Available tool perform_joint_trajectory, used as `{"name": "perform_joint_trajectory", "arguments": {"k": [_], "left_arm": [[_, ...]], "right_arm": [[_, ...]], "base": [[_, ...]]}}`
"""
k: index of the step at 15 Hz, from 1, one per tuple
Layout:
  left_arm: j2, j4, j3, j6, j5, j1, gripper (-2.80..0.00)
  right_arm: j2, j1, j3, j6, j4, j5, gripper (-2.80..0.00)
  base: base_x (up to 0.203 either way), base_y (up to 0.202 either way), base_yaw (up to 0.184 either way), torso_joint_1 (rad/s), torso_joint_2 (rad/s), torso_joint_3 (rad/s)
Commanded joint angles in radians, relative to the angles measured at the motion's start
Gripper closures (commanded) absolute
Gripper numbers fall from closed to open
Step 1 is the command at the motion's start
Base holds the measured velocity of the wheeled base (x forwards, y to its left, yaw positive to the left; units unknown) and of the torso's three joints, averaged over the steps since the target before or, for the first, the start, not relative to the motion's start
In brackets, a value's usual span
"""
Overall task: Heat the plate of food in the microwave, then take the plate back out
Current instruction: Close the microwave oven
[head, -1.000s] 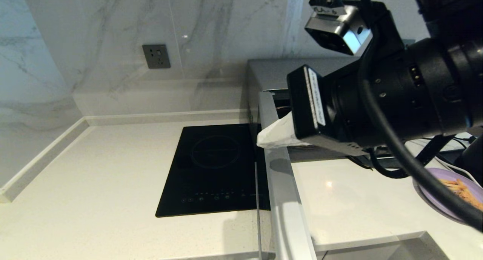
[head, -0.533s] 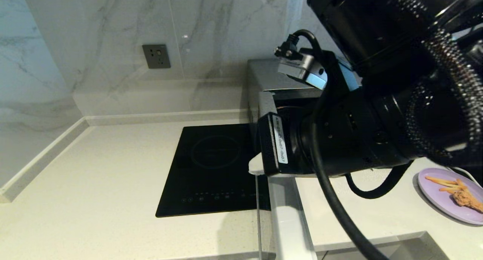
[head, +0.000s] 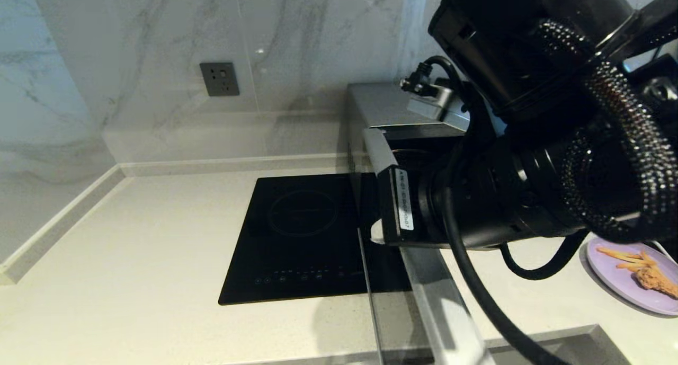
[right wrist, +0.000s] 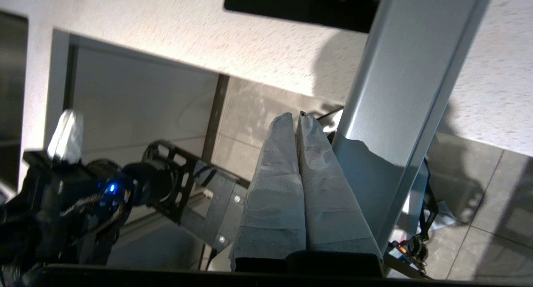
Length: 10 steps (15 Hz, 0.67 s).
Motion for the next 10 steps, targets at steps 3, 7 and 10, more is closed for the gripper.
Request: {"name": "perform_joint_trajectory", "arguments": {"k": [3,7,10], "left_arm": [[0.002,0.000,0.000,-0.001,0.000,0.000,0.00],[0.002,0.000,0.000,-0.001,0.000,0.000,0.00],[0.002,0.000,0.000,-0.001,0.000,0.000,0.00]], "right_arm": [[-0.030,-0.039,0.001,0.008,0.055,-0.076,0.00],[-0.053,-0.099,0.009,0.011,0.109,-0.142,0.00],[-0.089,-0.148,0.049,0.010,0.114,-0.151,0.00]], "base": [[0.000,0.000,0.000,0.000,0.00,0.000],[0.000,0.000,0.000,0.000,0.00,0.000],[0.000,0.000,0.000,0.000,0.00,0.000]]}}
